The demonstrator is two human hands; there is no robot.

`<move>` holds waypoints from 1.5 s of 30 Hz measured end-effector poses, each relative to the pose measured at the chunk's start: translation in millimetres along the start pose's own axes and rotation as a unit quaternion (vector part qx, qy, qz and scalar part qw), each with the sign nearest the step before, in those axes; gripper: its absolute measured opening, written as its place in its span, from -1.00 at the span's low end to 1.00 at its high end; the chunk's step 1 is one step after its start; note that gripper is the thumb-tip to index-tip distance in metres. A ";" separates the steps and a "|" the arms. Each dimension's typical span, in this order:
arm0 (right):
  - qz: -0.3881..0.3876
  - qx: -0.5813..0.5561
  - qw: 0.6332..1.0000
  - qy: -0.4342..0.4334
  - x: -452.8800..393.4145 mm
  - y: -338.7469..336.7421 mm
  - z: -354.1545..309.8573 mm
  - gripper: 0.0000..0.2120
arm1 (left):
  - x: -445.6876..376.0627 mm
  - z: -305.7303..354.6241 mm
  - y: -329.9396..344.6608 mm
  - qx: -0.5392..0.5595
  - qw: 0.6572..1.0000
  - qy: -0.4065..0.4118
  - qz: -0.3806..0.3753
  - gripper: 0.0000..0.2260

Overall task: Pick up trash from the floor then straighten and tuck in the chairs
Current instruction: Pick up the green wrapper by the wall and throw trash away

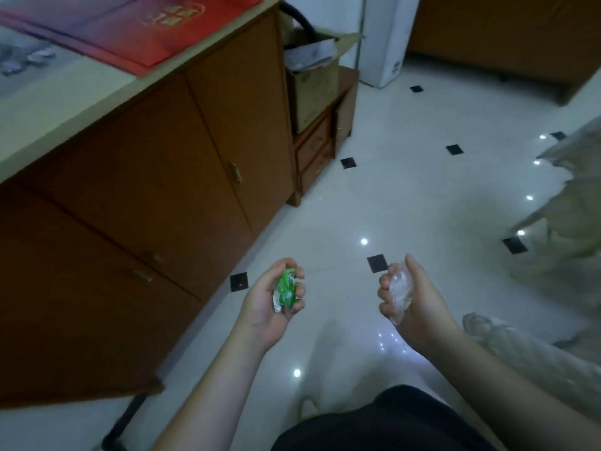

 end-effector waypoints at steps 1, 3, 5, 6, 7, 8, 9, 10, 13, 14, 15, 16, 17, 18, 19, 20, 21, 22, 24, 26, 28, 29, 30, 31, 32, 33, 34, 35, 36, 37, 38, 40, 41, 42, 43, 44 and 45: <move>0.010 -0.008 1.000 -0.011 -7.0 -3.2 -10.6 -0.66 | -16.8 3.9 11.5 -0.008 1.000 -0.007 -0.014 -0.93; 0.020 -0.030 0.999 -0.035 -22.5 -12.5 -34.0 -0.67 | -50.9 8.1 37.3 -0.025 0.998 -0.024 -0.043 -0.93; 0.024 -0.060 0.996 -0.057 -40.7 -23.8 -59.1 -0.63 | -87.4 9.6 64.1 -0.042 0.996 -0.041 -0.062 -0.93; 0.028 -0.075 0.994 -0.067 -50.2 -30.2 -72.3 -0.59 | -105.5 9.9 78.7 -0.051 0.995 -0.049 -0.068 -0.93; 0.030 -0.089 0.993 -0.078 -60.1 -36.7 -85.7 -0.56 | -123.5 10.4 93.2 -0.060 0.994 -0.056 -0.076 -0.94; 0.028 -0.100 0.991 -0.087 -70.3 -43.3 -99.7 -0.53 | -141.9 10.3 108.7 -0.070 0.992 -0.062 -0.085 -0.94; 0.029 -0.109 0.989 -0.096 -80.6 -50.4 -115.2 -0.51 | -160.2 10.0 125.0 -0.082 0.990 -0.068 -0.092 -0.94; 0.032 -0.116 0.987 -0.102 -90.0 -57.7 -131.6 -0.51 | -177.6 10.3 141.3 -0.093 0.989 -0.075 -0.092 -0.95; 0.049 -0.153 0.981 -0.107 -116.0 -75.9 -187.2 -0.54 | -224.7 15.6 195.4 -0.115 0.984 -0.087 -0.102 -0.96; 0.056 -0.171 0.978 -0.106 -124.7 -80.5 -205.4 -0.55 | -238.9 17.9 213.5 -0.119 0.983 -0.090 -0.106 -0.97; 0.059 -0.187 0.975 -0.107 -133.9 -83.5 -223.2 -0.56 | -252.5 20.9 232.0 -0.123 0.982 -0.092 -0.110 -0.97; 0.056 -0.198 0.972 -0.111 -143.6 -84.8 -240.3 -0.57 | -266.0 24.2 250.8 -0.128 0.980 -0.093 -0.120 -0.96; 0.051 -0.203 0.971 -0.117 -154.4 -84.8 -257.3 -0.57 | -280.2 27.5 270.0 -0.134 0.977 -0.094 -0.134 -0.96; 0.047 -0.205 0.970 -0.123 -165.8 -83.5 -273.6 -0.57 | -293.5 30.7 289.0 -0.140 0.974 -0.096 -0.147 -0.96; 0.049 -0.209 0.969 -0.125 -176.7 -81.7 -289.2 -0.57 | -305.5 34.3 306.4 -0.145 0.972 -0.100 -0.154 -0.96; 0.053 -0.214 0.967 -0.129 -187.1 -79.2 -304.1 -0.58 | -316.3 37.8 322.2 -0.149 0.970 -0.104 -0.160 -0.96; 0.055 -0.217 0.965 -0.134 -197.5 -76.6 -318.4 -0.58 | -327.0 40.5 336.4 -0.150 0.968 -0.109 -0.169 -0.96; 0.056 -0.219 0.964 -0.140 -209.6 -74.4 -331.7 -0.59 | -338.9 42.2 348.3 -0.149 0.966 -0.114 -0.179 -0.96; 0.064 -0.234 0.959 -0.149 -236.0 -70.5 -355.4 -0.61 | -366.5 46.3 365.7 -0.154 0.963 -0.120 -0.184 -0.95; 0.069 -0.252 0.954 -0.149 -268.2 -65.2 -375.6 -0.61 | -401.2 53.0 378.4 -0.159 0.963 -0.125 -0.180 -0.95; 0.071 -0.258 0.952 -0.146 -306.7 -55.0 -395.9 -0.62 | -440.4 63.3 389.5 -0.159 0.963 -0.131 -0.175 -0.97; 0.073 -0.253 0.953 -0.148 -325.6 -47.7 -407.0 -0.63 | -459.7 70.1 394.7 -0.158 0.963 -0.134 -0.174 -0.97; 0.072 -0.244 0.955 -0.153 -343.8 -40.3 -419.0 -0.64 | -478.4 77.2 400.5 -0.157 0.962 -0.137 -0.178 -0.97; 0.071 -0.234 0.956 -0.160 -360.8 -32.9 -432.2 -0.66 | -497.0 85.2 406.8 -0.156 0.960 -0.142 -0.185 -0.97; 0.072 -0.224 0.957 -0.167 -375.8 -26.9 -446.5 -0.68 | -514.8 94.2 413.3 -0.158 0.958 -0.148 -0.189 -0.97; 0.078 -0.219 0.957 -0.173 -388.1 -22.7 -460.8 -0.69 | -531.3 104.1 419.9 -0.162 0.956 -0.154 -0.189 -0.97; 0.086 -0.219 0.955 -0.179 -398.1 -21.2 -474.2 -0.70 | -547.3 114.6 426.6 -0.168 0.954 -0.160 -0.190 -0.96; 0.093 -0.222 0.952 -0.187 -406.7 -22.5 -487.6 -0.71 | -563.8 124.6 435.0 -0.174 0.952 -0.163 -0.194 -0.97; 0.099 -0.227 0.948 -0.199 -414.2 -26.1 -501.2 -0.73 | -581.2 133.8 445.7 -0.182 0.948 -0.165 -0.202 -0.97; 0.105 -0.231 0.944 -0.212 -419.9 -30.6 -514.2 -0.77 | -598.2 141.2 458.1 -0.191 0.945 -0.166 -0.207 -0.98; 0.108 -0.238 0.939 -0.224 -425.1 -36.1 -526.7 -0.79 | -614.1 146.8 472.0 -0.201 0.942 -0.170 -0.209 -0.97; 0.106 -0.252 0.928 -0.252 -435.2 -48.3 -550.7 -0.69 | -643.5 152.6 504.6 -0.217 0.934 -0.178 -0.221 -0.92; 0.110 -0.259 0.923 -0.263 -439.5 -55.0 -561.5 -0.63 | -655.5 152.6 522.0 -0.223 0.930 -0.182 -0.230 -0.90; 0.116 -0.264 0.918 -0.272 -444.5 -61.5 -572.0 -0.59 | -666.1 151.5 539.1 -0.227 0.926 -0.184 -0.241 -0.90; 0.120 -0.271 0.914 -0.278 -450.4 -67.3 -582.6 -0.58 | -676.1 149.6 555.8 -0.229 0.922 -0.185 -0.252 -0.90; 0.126 -0.277 0.910 -0.282 -457.5 -73.2 -593.4 -0.61 | -686.3 146.8 571.8 -0.231 0.918 -0.186 -0.262 -0.90; 0.133 -0.283 0.906 -0.284 -465.4 -79.0 -604.6 -0.66 | -697.2 143.2 587.1 -0.233 0.915 -0.188 -0.269 -0.90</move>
Point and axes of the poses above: each hand's wrist, its own x-axis away from the middle knuckle, its own y-axis out of the palm, z = x × y, the point moved 5 cm from there along -x, towards the middle knuckle, and after that the axes turned 8 degrees about -x, right-handed, at the moved point
